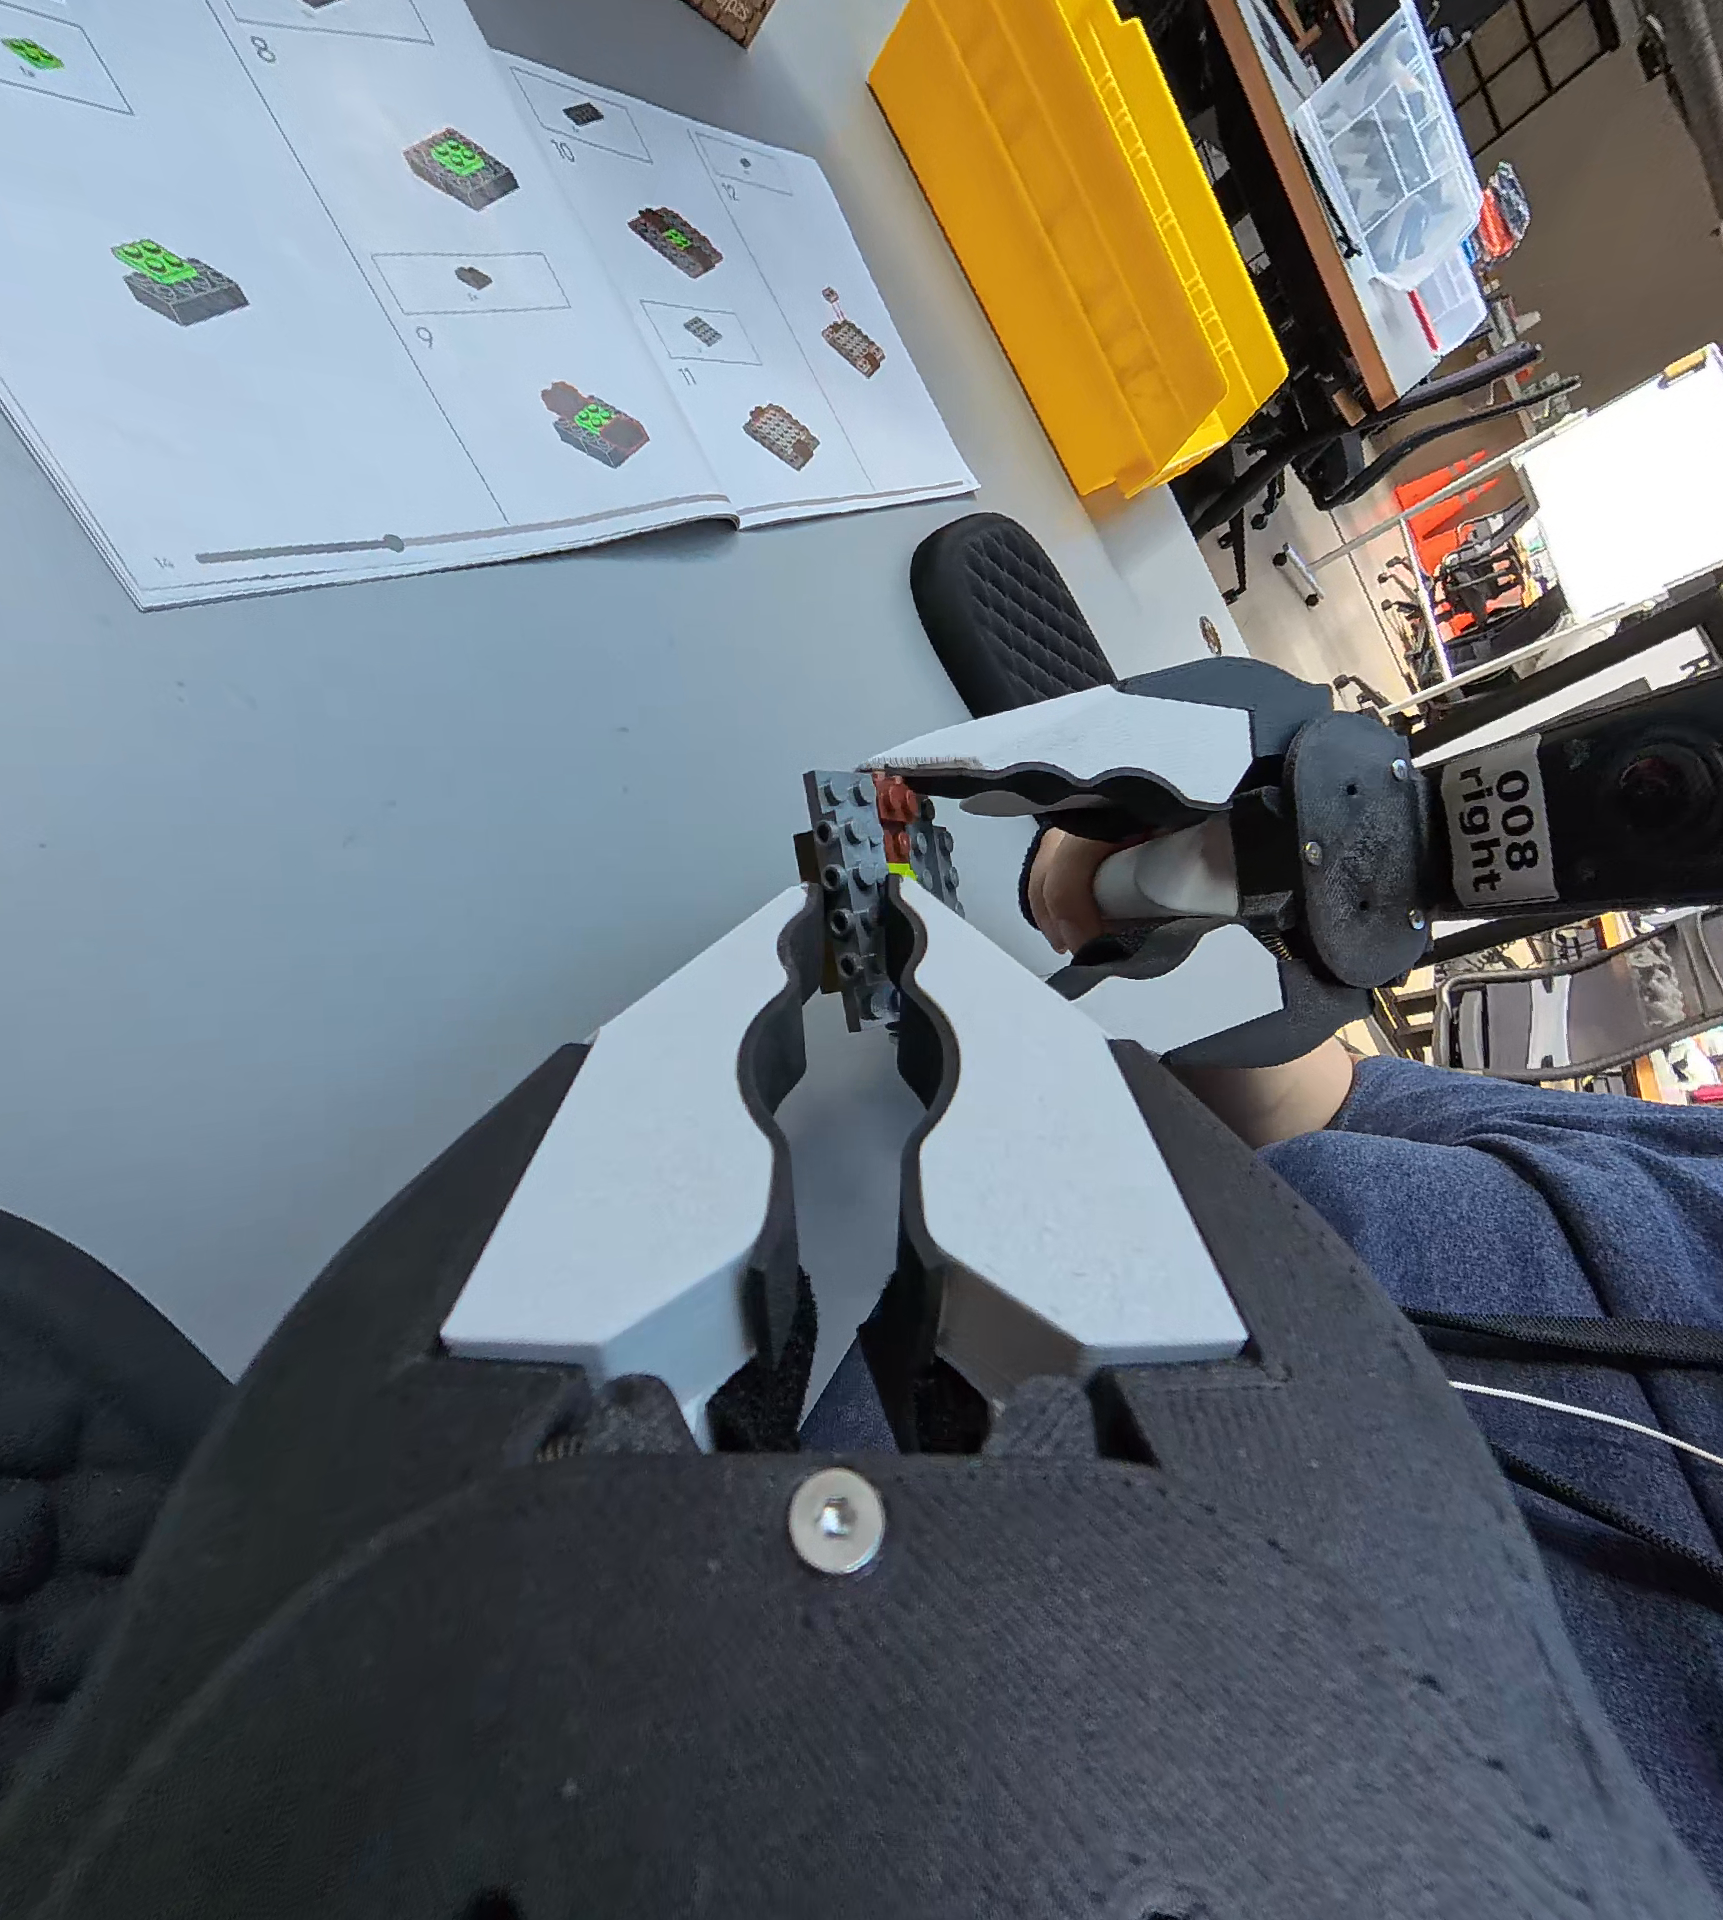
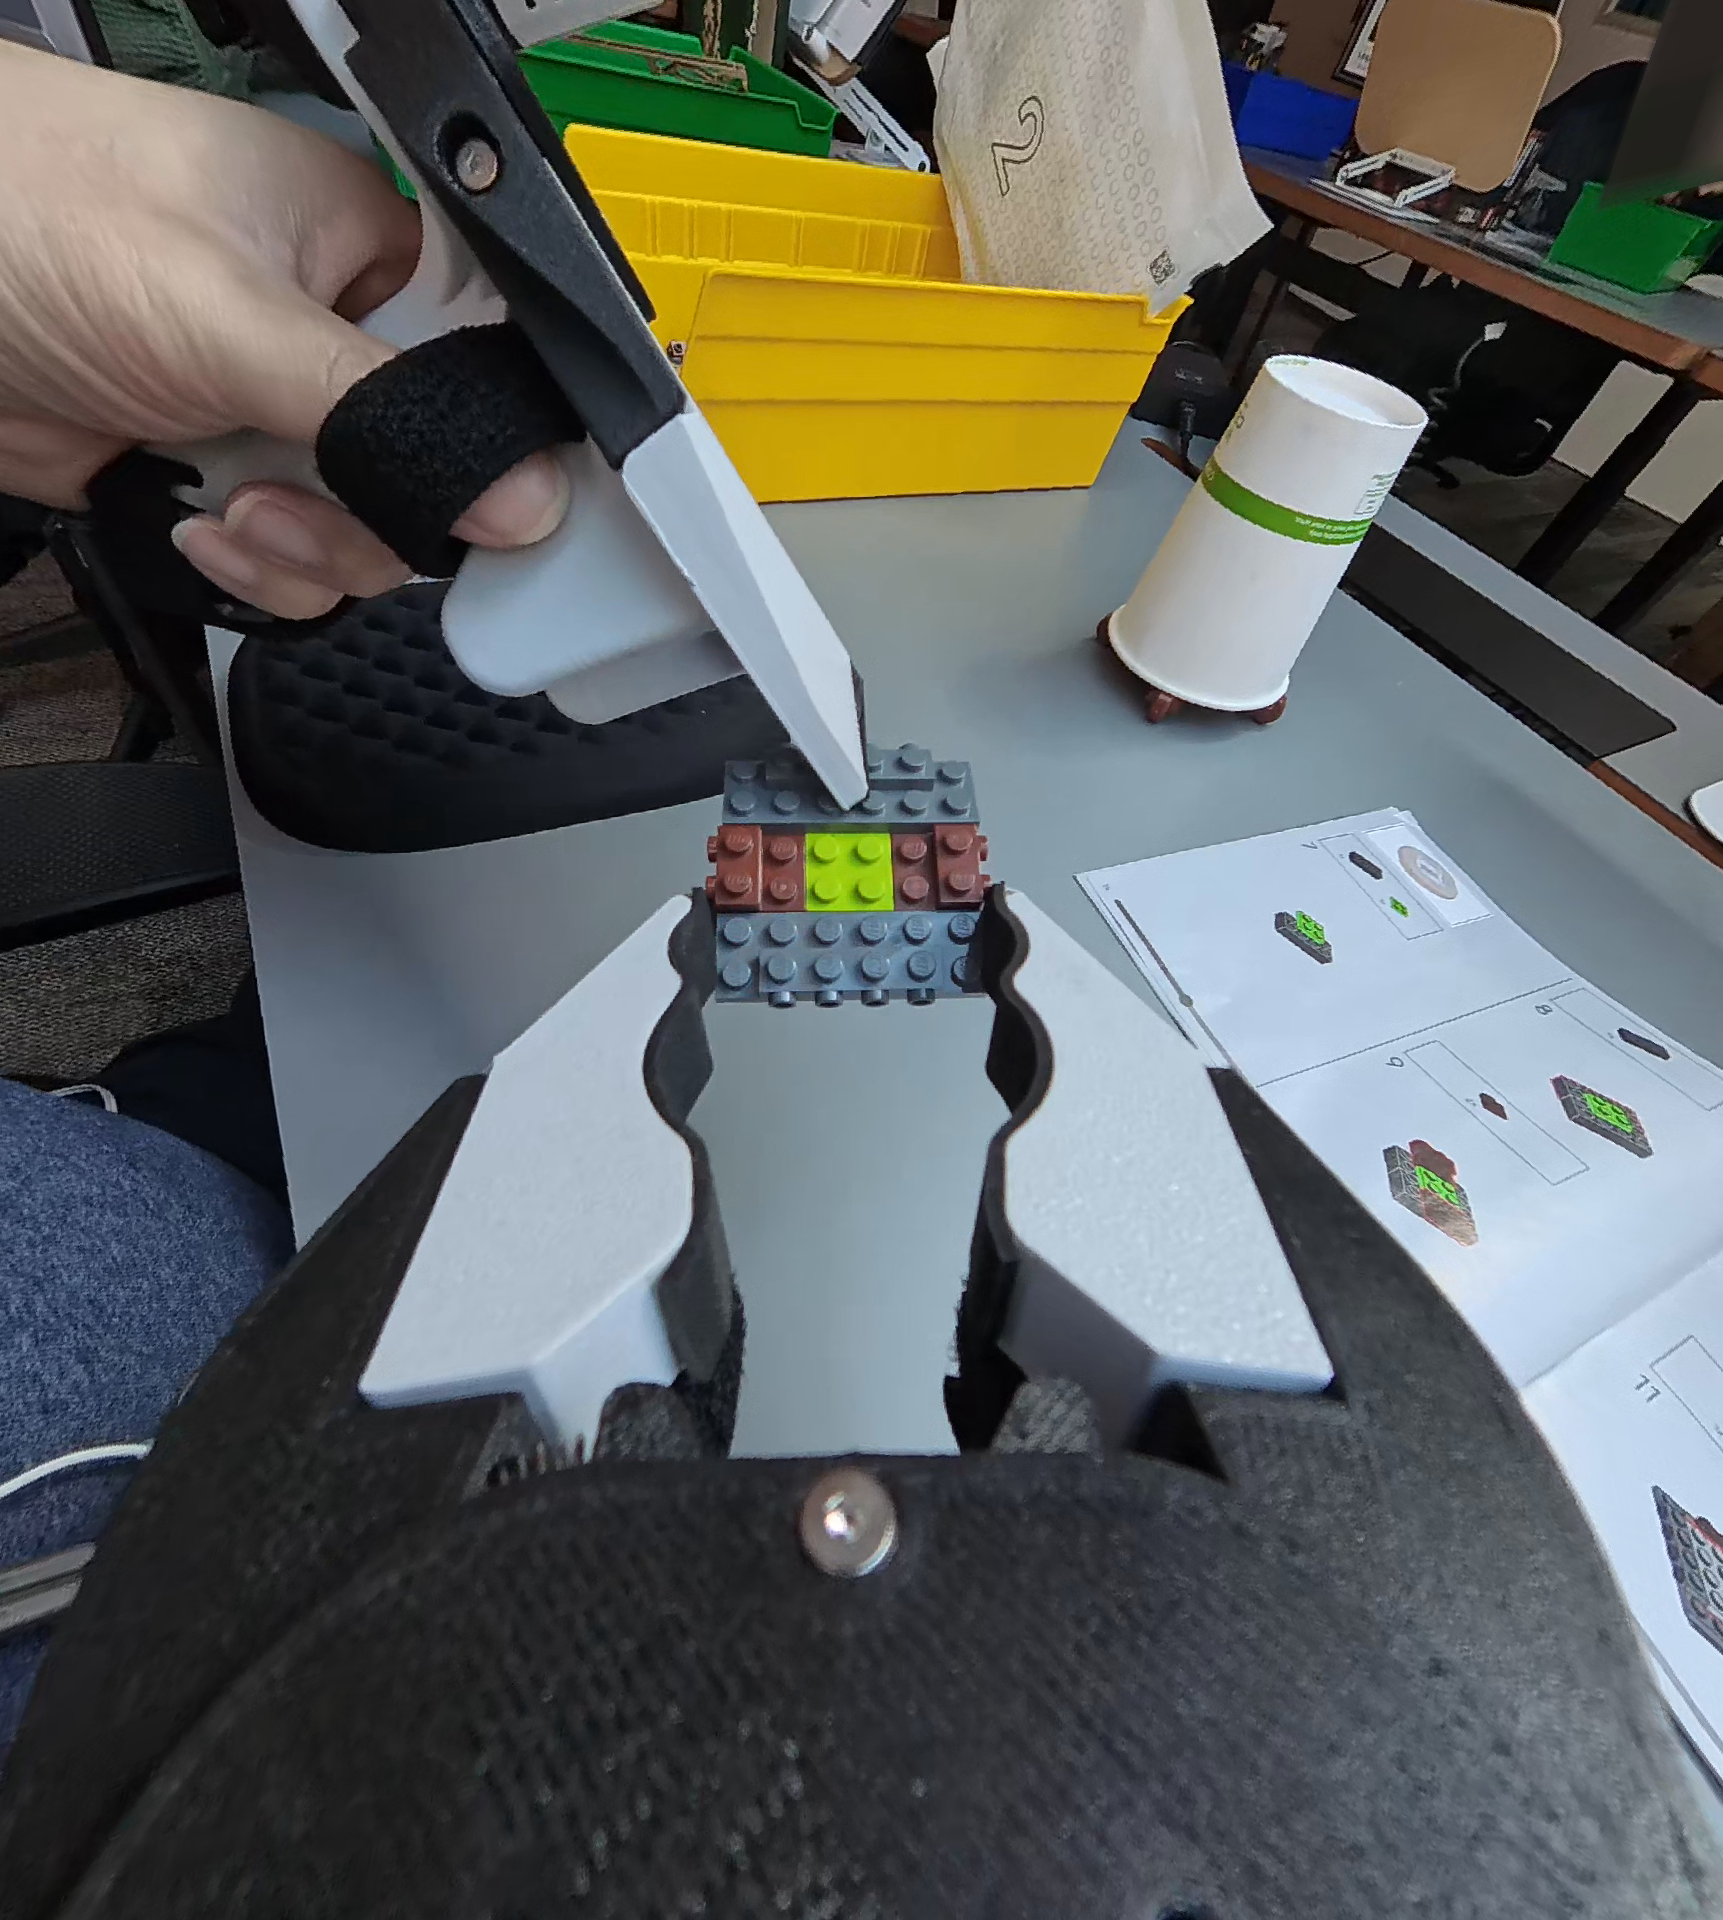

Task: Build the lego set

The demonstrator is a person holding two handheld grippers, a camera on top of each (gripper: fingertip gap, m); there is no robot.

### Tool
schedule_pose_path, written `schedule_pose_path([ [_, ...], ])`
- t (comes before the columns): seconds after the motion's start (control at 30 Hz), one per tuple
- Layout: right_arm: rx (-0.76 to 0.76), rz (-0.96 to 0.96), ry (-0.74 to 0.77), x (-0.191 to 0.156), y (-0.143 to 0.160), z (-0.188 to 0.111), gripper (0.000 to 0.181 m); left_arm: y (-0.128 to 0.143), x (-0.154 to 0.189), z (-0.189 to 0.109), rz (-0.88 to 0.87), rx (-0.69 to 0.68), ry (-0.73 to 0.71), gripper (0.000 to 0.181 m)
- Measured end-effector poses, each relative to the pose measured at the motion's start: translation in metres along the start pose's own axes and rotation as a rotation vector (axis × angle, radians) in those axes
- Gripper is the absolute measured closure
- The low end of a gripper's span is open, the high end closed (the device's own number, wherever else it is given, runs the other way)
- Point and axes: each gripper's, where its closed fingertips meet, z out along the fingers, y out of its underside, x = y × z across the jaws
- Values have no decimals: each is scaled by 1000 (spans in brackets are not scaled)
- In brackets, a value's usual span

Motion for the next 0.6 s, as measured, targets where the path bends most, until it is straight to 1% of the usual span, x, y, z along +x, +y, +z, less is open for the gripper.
schedule_pose_path([
  [0.3,5,-13,24,1,0,0,130,1,-1,0,73,-11,-71,172],
  [0.6,30,-79,82,3,-3,-3,131,-1,2,2,52,36,-38,173],
])
